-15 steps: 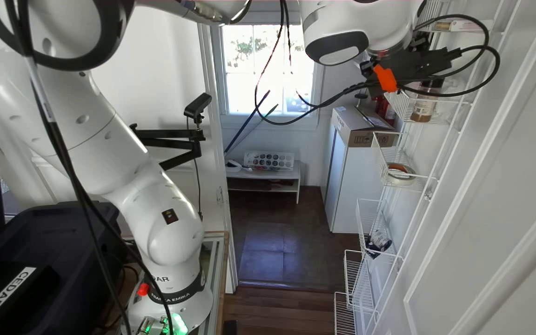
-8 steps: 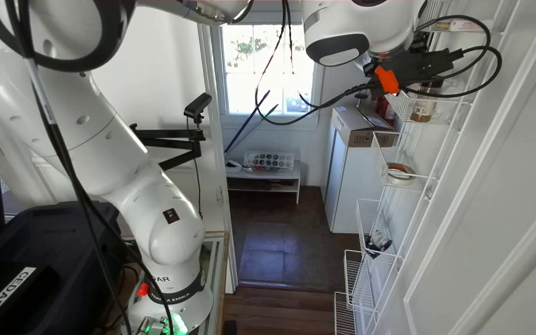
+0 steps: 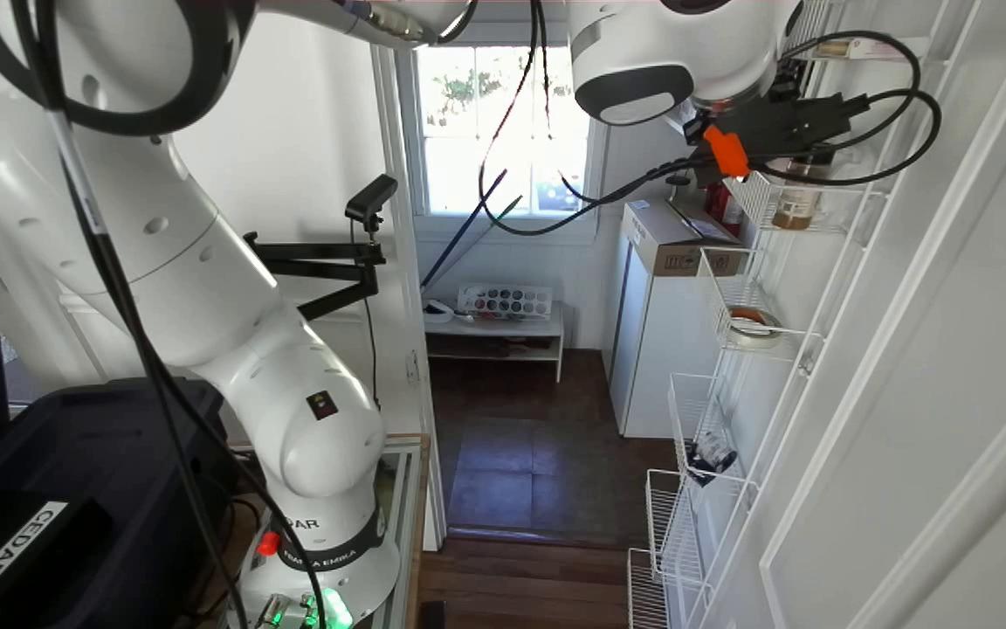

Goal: Place the clip on the middle shelf

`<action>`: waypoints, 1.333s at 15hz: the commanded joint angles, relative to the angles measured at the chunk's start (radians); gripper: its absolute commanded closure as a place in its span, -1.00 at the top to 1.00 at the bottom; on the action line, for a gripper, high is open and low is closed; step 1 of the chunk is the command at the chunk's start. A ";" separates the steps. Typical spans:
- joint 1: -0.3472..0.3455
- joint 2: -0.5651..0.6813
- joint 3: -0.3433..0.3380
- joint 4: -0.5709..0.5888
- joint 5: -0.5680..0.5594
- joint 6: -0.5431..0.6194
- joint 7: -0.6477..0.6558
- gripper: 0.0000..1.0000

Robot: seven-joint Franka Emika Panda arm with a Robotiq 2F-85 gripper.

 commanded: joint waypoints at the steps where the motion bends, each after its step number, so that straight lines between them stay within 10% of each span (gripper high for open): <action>1: 0.010 -0.023 -0.006 0.008 0.022 -0.013 -0.005 -0.94; 6: -0.014 -0.060 0.019 0.001 -0.028 -0.017 0.056 -0.94; 10: -0.170 -0.077 0.145 0.002 -0.019 -0.058 0.093 -0.94; 20: -0.314 -0.126 0.211 -0.005 -0.018 -0.370 0.243 -0.94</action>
